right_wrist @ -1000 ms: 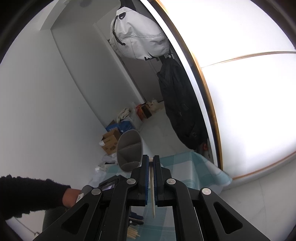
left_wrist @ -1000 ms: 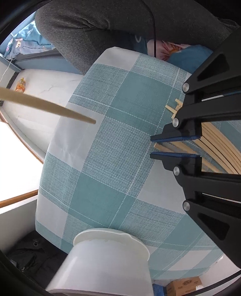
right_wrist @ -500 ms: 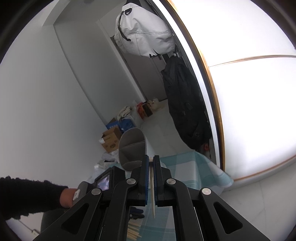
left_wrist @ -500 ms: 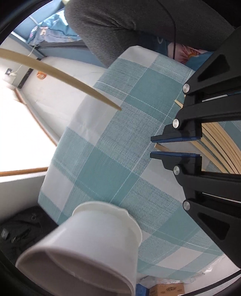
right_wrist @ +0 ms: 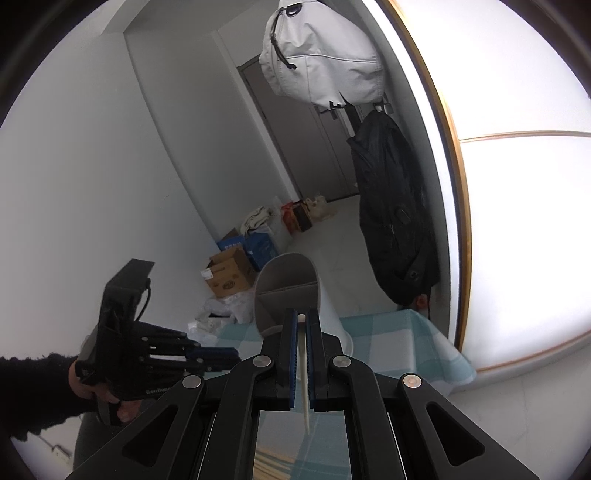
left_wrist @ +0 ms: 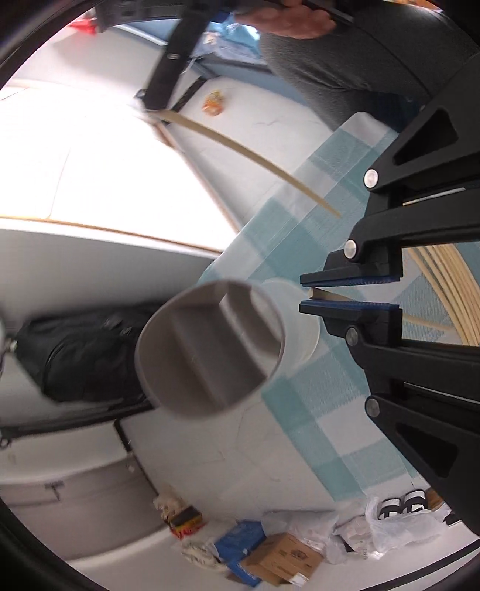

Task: Organize utensils

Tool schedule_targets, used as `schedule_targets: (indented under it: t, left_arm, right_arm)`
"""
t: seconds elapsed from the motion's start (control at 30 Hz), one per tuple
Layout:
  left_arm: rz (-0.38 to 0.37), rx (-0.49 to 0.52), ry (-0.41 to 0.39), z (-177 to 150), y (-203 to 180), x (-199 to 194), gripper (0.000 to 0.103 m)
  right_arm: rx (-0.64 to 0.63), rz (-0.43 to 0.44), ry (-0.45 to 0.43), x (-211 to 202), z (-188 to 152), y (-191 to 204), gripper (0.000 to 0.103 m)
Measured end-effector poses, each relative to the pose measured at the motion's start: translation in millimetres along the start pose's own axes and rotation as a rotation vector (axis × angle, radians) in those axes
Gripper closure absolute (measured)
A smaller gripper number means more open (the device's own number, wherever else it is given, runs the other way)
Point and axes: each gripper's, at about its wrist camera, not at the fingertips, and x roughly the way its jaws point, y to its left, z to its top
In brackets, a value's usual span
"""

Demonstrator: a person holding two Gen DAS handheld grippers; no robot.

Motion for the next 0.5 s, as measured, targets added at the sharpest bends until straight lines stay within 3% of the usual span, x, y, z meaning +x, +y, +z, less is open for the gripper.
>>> schedule_targets:
  t: [0.27, 0.5]
  left_arm:
    - [0.026, -0.141, -0.126, -14, 20, -22, 0.100]
    - [0.031, -0.206, -0.178, -19, 22, -30, 0.100]
  right_arm:
    - [-0.053, 0.011, 0.016, 25, 2, 35, 0.099]
    - [-0.071, 0.006, 0.032, 39, 2, 55, 0.099]
